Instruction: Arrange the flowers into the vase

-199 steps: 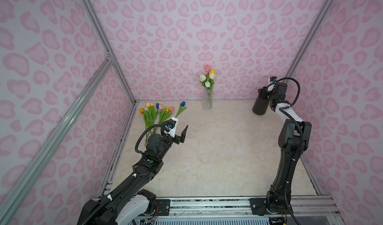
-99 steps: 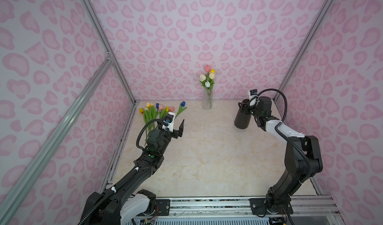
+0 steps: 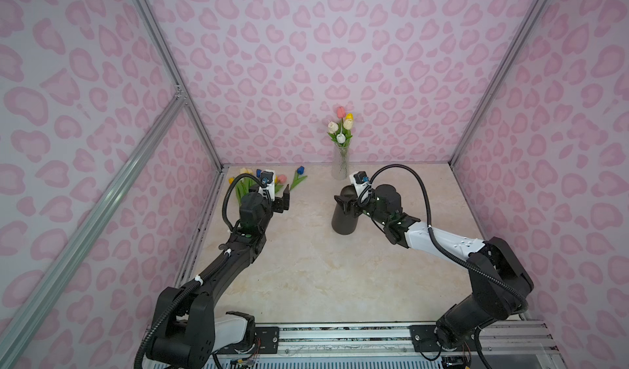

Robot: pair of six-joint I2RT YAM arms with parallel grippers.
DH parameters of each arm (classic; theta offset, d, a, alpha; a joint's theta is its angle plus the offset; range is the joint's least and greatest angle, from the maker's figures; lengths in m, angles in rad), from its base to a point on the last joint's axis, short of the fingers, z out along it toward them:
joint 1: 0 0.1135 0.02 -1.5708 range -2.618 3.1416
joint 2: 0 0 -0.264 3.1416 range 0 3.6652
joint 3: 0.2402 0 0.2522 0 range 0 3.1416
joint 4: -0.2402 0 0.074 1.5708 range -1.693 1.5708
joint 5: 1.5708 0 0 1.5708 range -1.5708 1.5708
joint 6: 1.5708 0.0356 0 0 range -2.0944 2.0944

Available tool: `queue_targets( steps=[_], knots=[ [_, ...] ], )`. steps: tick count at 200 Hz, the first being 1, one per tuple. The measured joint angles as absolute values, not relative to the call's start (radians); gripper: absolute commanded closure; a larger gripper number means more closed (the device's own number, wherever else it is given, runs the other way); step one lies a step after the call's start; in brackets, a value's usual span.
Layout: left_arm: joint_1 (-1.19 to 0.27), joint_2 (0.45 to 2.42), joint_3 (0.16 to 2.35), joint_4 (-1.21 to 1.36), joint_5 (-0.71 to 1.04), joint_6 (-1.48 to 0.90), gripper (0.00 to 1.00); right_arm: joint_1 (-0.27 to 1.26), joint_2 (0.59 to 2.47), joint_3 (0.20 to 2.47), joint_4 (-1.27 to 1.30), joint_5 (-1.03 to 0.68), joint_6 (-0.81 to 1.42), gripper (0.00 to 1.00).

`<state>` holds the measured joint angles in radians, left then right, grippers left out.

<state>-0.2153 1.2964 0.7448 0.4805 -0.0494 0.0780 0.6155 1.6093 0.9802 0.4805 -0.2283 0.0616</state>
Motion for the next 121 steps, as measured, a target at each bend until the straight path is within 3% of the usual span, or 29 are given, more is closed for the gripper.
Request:
queue_targets(
  steps=[121],
  knots=[
    [-0.177,1.749,1.208,0.009,-0.026,0.123,0.24,0.727,1.739,1.019,0.55,-0.259,0.015,0.57]
  ],
)
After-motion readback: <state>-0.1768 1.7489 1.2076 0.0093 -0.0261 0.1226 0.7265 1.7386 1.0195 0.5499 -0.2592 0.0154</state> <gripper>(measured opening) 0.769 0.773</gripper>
